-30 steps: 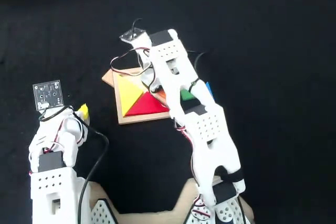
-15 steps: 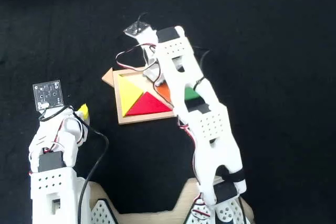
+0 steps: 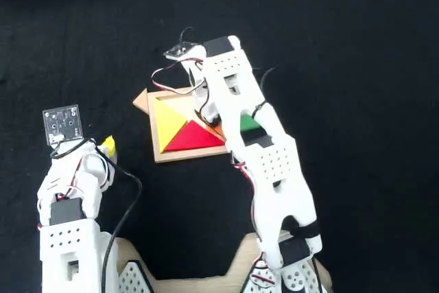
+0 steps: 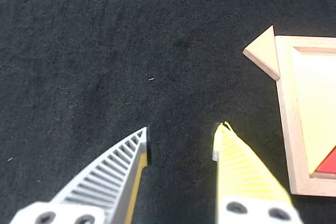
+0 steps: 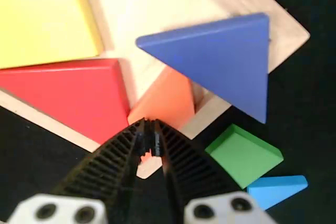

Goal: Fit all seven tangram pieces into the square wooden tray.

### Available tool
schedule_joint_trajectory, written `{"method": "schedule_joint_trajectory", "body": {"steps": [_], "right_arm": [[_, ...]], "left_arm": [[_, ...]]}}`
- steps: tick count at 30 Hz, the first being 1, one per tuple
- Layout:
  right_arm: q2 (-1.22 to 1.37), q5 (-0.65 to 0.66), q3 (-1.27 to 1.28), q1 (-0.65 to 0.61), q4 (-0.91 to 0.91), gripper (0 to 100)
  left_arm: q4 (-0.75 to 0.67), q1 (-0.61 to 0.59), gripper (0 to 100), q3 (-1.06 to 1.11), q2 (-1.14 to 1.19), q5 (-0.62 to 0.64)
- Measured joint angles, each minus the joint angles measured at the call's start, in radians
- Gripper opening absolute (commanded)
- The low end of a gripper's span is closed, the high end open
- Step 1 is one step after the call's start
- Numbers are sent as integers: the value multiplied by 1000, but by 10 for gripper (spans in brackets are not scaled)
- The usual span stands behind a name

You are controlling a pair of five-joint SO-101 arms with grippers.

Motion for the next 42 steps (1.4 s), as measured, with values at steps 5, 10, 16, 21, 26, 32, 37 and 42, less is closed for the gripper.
{"method": "schedule_joint_trajectory", "body": {"steps": [5, 10, 16, 21, 26, 32, 37, 42], "right_arm": [[-20, 0, -97, 3, 0, 11], [-37, 0, -161, -3, -17, 11], [20, 0, -170, -12, -31, 11], [48, 0, -204, -12, -43, 11], [110, 0, -290, -17, -43, 11], [180, -2, -379, -18, -37, 11], [216, 0, -442, -21, -28, 11], [269, 0, -516, -23, -28, 11]], "left_arm": [[0, 0, 206, 0, 0, 0], [0, 0, 206, 0, 0, 0], [0, 0, 206, 0, 0, 0], [0, 0, 206, 0, 0, 0], [0, 0, 206, 0, 0, 0], [0, 0, 206, 0, 0, 0], [0, 0, 206, 0, 0, 0], [0, 0, 206, 0, 0, 0]]}}
